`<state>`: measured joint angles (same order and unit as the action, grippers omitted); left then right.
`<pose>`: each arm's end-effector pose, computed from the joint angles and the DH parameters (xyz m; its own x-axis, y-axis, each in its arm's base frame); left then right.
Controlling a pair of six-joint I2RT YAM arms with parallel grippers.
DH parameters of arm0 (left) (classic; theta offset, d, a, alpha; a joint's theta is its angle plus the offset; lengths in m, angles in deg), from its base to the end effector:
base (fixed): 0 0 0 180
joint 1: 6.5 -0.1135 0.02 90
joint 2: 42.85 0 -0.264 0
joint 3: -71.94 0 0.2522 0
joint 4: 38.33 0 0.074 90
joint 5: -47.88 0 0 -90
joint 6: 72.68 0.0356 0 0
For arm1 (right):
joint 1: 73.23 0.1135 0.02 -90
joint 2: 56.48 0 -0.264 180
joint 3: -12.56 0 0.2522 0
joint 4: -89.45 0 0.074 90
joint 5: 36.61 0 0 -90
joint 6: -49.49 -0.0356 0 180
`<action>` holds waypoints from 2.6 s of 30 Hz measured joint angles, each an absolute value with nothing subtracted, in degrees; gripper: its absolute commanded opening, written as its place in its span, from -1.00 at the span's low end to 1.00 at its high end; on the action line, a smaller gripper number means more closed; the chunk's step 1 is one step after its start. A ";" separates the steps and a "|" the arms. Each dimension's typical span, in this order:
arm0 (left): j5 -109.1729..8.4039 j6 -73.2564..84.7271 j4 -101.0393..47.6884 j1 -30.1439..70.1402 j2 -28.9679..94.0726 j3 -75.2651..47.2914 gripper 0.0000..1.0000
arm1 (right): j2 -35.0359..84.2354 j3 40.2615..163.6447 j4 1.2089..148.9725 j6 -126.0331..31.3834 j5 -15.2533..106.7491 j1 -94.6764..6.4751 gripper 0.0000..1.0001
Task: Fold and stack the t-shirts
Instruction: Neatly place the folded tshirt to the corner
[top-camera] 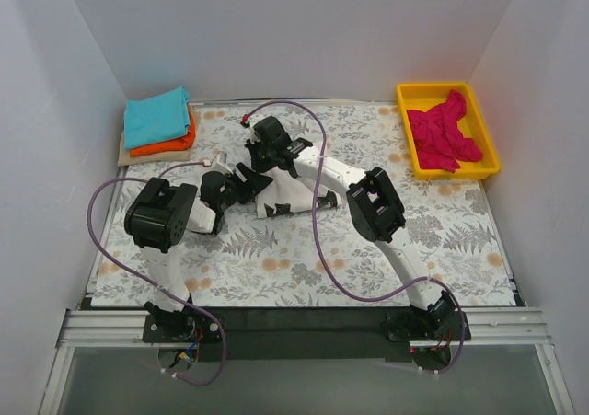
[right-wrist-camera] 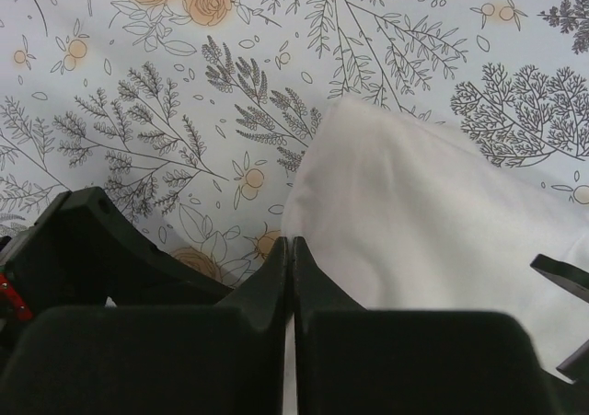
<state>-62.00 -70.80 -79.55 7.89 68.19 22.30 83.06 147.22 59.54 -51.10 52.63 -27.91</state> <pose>0.3228 -0.0953 0.1014 -0.5535 -0.8283 0.0865 -0.3162 0.1130 -0.9420 0.3949 0.4001 0.2008 -0.5264 -0.2710 -0.8059 -0.6327 0.7581 0.1584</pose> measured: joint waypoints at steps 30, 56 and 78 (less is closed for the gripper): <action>-54.37 -68.29 -48.23 8.79 73.00 0.86 -0.88 | 77.36 145.12 60.20 -53.00 56.61 -32.80 0.59; -8.76 -19.87 -1.87 2.47 92.80 -56.88 -0.97 | 51.15 117.32 60.46 -45.85 55.74 -51.77 0.56; 0.99 6.77 -23.40 2.71 93.81 -62.17 -1.00 | 51.13 117.23 60.46 -45.88 54.41 -52.23 0.54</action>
<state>0.99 6.77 -23.40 2.71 93.81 -62.17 51.13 117.23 60.46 -45.88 54.41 -52.23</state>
